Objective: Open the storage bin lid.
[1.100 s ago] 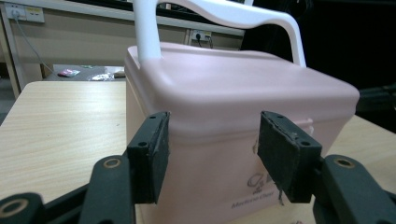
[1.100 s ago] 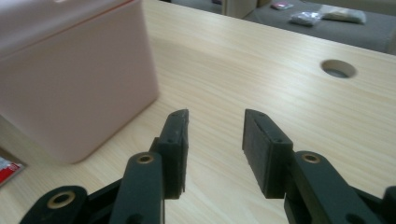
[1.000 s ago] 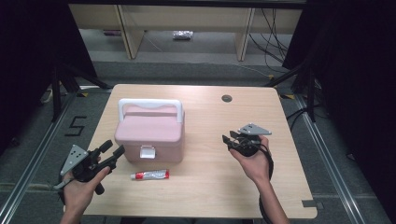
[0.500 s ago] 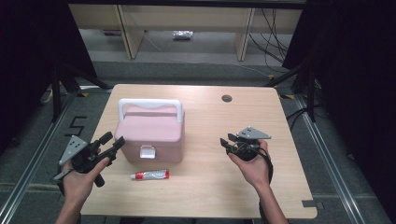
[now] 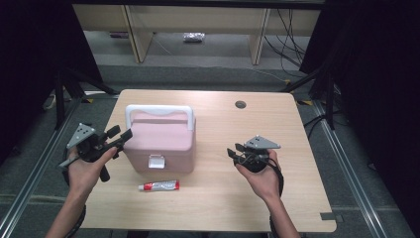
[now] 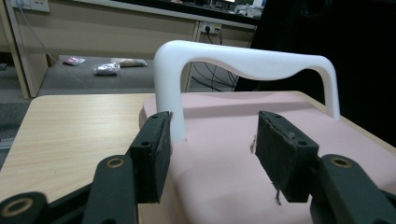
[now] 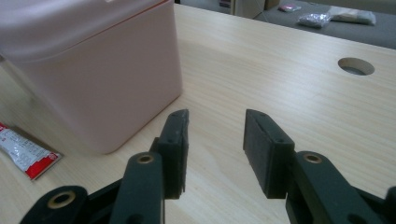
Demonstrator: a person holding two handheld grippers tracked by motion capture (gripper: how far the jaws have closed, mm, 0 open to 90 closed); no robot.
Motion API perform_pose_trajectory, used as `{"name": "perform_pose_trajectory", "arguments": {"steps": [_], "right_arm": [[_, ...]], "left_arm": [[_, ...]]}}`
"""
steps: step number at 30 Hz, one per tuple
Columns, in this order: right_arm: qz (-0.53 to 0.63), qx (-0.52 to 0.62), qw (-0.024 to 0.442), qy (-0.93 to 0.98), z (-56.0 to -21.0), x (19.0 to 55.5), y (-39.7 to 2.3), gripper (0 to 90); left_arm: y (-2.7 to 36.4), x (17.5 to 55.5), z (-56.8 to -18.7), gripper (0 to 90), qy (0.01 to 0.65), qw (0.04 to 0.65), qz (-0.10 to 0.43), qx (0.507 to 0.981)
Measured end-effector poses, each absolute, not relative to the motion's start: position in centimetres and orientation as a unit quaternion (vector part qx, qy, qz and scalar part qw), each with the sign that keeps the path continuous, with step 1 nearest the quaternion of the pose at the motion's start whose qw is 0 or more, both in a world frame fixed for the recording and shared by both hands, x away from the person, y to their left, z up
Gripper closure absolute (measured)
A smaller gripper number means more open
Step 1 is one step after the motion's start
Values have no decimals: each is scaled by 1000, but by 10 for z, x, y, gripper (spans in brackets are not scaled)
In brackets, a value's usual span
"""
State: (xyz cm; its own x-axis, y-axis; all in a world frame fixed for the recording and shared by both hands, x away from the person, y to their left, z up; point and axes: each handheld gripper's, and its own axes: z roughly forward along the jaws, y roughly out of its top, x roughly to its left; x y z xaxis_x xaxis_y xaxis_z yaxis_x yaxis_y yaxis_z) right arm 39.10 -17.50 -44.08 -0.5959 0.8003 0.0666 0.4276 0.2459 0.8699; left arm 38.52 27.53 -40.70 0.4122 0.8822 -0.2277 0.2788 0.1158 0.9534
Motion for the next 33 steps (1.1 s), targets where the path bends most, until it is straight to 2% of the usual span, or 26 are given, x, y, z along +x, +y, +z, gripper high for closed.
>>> {"name": "perform_pose_trajectory", "arguments": {"steps": [9,11,12,16,17,23,28,30,33], "right_arm": [[464,393,209,766,-442,390,-170,628],[466,395,195,767,-442,390,-168,633],[465,390,202,769,-443,390,-168,635],[471,399,179,767,-444,387,-164,639],[465,392,191,770,-444,387,-165,639],[470,396,185,767,-446,386,-160,639],[464,389,188,773,-447,386,-160,639],[469,378,186,776,-448,387,-157,640],[471,382,182,774,-448,386,-156,642]], "left_arm": [[276,419,-400,504,495,553,247,623],[276,425,-401,515,497,547,246,627],[275,427,-401,521,498,544,245,629],[274,436,-402,546,503,535,241,634],[274,437,-402,551,501,536,240,636],[271,441,-404,590,501,531,237,641],[270,445,-405,653,506,521,239,645],[272,446,-404,716,509,521,235,644],[273,446,-403,723,512,521,230,643]]}}
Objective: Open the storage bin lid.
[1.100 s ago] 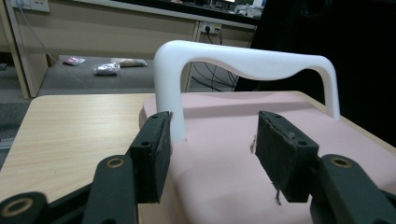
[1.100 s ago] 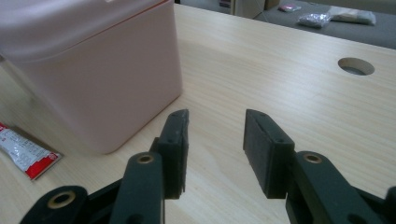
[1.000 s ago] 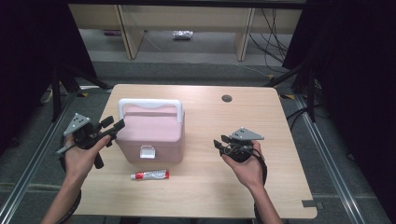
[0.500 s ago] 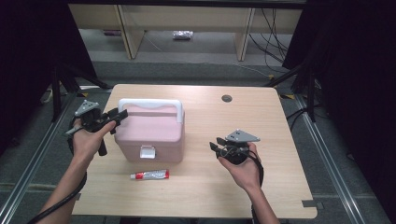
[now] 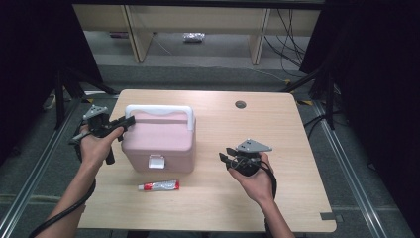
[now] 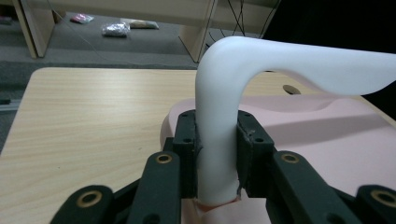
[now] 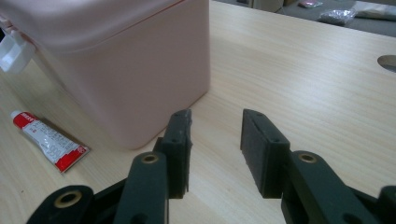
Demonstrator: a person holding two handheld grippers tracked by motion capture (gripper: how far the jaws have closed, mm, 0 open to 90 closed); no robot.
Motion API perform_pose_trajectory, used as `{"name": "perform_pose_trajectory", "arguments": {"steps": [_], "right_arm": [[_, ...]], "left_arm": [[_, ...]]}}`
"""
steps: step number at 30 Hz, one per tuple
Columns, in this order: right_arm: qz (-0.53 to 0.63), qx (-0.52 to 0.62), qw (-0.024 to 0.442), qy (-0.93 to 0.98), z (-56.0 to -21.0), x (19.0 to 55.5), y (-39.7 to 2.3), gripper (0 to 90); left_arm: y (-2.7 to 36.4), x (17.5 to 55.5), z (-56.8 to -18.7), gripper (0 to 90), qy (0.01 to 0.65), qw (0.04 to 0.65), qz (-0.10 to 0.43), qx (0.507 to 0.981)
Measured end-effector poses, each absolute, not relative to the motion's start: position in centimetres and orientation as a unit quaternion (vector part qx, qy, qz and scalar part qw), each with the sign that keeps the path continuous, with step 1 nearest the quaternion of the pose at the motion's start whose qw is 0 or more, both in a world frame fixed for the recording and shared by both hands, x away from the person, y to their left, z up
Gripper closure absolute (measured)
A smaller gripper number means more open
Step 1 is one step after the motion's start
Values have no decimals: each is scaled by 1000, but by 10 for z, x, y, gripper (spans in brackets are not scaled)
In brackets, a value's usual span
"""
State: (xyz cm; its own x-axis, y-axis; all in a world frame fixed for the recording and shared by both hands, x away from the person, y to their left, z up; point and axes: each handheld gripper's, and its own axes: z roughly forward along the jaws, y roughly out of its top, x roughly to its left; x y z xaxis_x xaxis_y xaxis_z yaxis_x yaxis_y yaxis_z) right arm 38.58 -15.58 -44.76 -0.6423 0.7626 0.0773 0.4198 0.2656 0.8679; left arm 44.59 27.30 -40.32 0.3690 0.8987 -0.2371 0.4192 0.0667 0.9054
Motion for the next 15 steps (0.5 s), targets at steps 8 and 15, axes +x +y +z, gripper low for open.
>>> {"name": "perform_pose_trajectory", "arguments": {"steps": [8,15], "right_arm": [[472,370,179,780,-445,385,-148,686],[469,358,178,787,-443,384,-141,803]], "left_arm": [[274,450,-398,727,514,522,222,644],[274,452,-390,728,515,523,220,642]]}}
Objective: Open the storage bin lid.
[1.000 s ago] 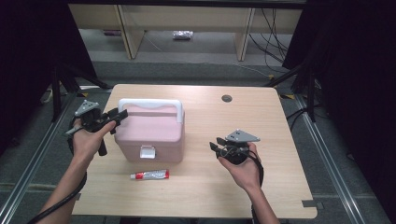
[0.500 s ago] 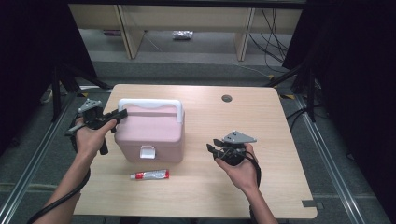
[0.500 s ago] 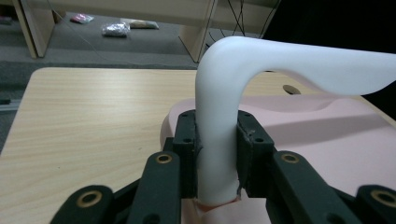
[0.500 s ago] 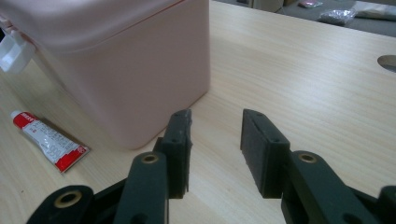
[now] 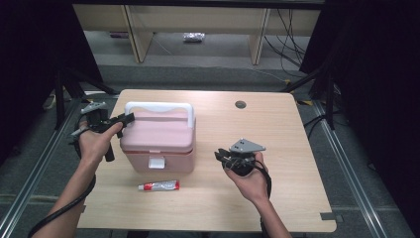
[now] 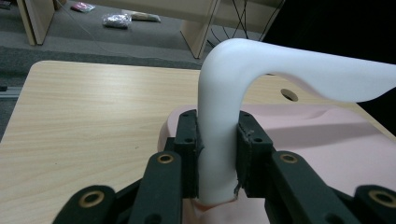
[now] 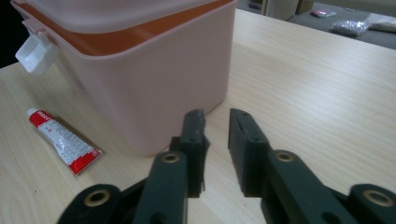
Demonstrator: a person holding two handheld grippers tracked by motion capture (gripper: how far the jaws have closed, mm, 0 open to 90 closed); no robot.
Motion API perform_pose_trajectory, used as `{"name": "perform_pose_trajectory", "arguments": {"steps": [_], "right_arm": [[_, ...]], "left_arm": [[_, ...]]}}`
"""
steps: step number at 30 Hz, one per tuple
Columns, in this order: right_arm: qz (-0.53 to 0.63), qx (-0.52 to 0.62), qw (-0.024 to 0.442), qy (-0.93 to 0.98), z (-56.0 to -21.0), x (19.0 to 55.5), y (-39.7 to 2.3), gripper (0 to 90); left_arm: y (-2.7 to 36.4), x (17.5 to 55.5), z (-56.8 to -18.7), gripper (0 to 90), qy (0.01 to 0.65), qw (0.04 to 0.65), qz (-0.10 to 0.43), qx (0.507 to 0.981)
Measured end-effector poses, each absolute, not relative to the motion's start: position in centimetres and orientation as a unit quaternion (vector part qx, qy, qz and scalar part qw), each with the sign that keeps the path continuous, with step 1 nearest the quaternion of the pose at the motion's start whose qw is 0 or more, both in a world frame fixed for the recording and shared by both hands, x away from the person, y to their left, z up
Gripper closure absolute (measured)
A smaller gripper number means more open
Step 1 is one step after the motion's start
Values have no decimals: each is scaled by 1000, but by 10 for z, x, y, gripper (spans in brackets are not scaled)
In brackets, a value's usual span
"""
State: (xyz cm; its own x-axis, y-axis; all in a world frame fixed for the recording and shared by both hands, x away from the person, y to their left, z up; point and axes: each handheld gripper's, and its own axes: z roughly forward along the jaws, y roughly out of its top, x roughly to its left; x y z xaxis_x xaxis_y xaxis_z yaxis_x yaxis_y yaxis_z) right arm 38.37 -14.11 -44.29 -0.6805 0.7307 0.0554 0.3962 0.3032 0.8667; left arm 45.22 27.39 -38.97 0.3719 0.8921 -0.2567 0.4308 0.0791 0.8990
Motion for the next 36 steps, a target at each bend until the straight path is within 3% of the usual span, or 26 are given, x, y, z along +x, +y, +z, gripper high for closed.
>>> {"name": "perform_pose_trajectory", "arguments": {"steps": [5,24,36], "right_arm": [[485,339,181,786,-439,385,-136,900],[504,312,131,795,-420,385,-90,900],[515,300,132,792,-417,390,-78,900]], "left_arm": [[274,454,-386,728,521,520,216,642],[274,456,-381,727,528,514,208,644],[277,453,-382,690,512,520,205,652]]}}
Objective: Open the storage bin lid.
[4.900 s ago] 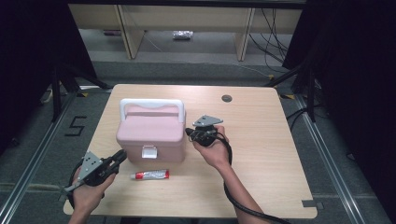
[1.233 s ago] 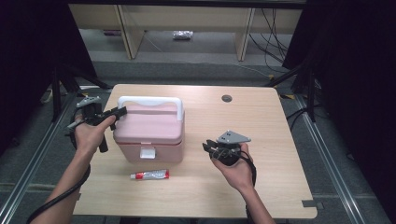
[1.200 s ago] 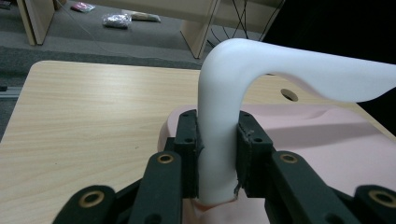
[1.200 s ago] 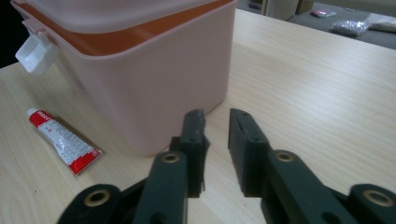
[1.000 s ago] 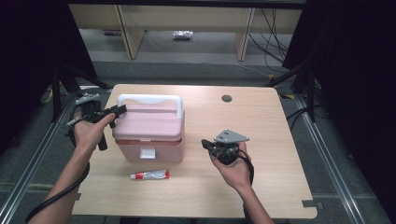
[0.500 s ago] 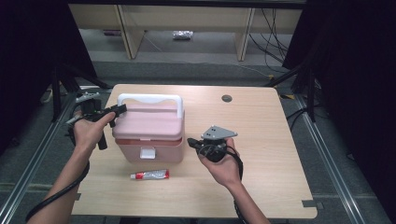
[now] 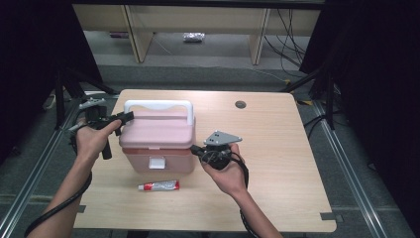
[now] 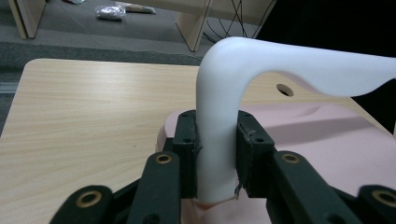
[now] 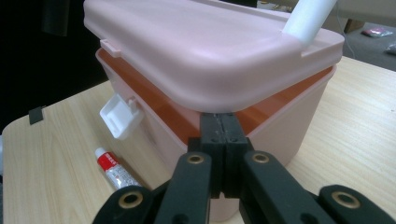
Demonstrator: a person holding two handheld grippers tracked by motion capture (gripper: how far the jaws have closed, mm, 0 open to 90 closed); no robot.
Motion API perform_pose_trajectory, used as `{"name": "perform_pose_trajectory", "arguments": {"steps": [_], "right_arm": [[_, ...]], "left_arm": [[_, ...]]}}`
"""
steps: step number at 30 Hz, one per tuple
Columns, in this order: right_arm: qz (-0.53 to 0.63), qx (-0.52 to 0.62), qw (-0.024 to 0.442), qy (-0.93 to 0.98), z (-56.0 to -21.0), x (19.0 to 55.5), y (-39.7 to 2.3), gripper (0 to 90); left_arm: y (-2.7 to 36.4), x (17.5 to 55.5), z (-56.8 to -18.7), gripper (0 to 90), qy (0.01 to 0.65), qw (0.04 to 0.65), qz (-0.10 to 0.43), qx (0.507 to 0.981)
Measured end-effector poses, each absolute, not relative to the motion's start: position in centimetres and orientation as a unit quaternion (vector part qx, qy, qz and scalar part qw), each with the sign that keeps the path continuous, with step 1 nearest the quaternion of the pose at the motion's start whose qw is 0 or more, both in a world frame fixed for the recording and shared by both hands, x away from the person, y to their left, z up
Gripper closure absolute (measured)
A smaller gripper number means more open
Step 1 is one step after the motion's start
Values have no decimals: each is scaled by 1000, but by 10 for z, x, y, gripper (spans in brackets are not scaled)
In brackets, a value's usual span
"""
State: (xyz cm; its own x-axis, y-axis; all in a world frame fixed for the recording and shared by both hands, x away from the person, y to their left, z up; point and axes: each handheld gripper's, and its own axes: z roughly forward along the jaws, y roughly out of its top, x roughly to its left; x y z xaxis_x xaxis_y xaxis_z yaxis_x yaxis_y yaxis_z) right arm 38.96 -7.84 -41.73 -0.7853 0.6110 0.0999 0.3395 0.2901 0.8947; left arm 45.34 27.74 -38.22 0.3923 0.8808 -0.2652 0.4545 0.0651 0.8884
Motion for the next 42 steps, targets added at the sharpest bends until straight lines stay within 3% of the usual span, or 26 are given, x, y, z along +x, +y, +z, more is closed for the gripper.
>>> {"name": "perform_pose_trajectory", "arguments": {"steps": [4,9,12,14,21,26,31,42], "right_arm": [[516,302,133,791,-417,390,-78,900],[512,300,140,793,-416,389,-79,900],[510,298,144,794,-415,389,-79,900],[518,297,138,790,-415,390,-78,900],[519,304,135,787,-415,389,-78,900],[516,309,134,788,-413,388,-79,900],[517,308,134,787,-413,388,-79,900],[514,314,133,787,-412,386,-80,900]], "left_arm": [[279,445,-379,562,493,528,220,656],[281,418,-366,517,490,535,248,642],[279,406,-361,559,469,548,260,642],[276,387,-358,695,442,552,265,656],[260,345,-377,891,393,576,241,675],[246,324,-404,895,380,556,231,702],[239,329,-422,895,377,546,227,713],[238,346,-422,895,387,543,235,708]]}}
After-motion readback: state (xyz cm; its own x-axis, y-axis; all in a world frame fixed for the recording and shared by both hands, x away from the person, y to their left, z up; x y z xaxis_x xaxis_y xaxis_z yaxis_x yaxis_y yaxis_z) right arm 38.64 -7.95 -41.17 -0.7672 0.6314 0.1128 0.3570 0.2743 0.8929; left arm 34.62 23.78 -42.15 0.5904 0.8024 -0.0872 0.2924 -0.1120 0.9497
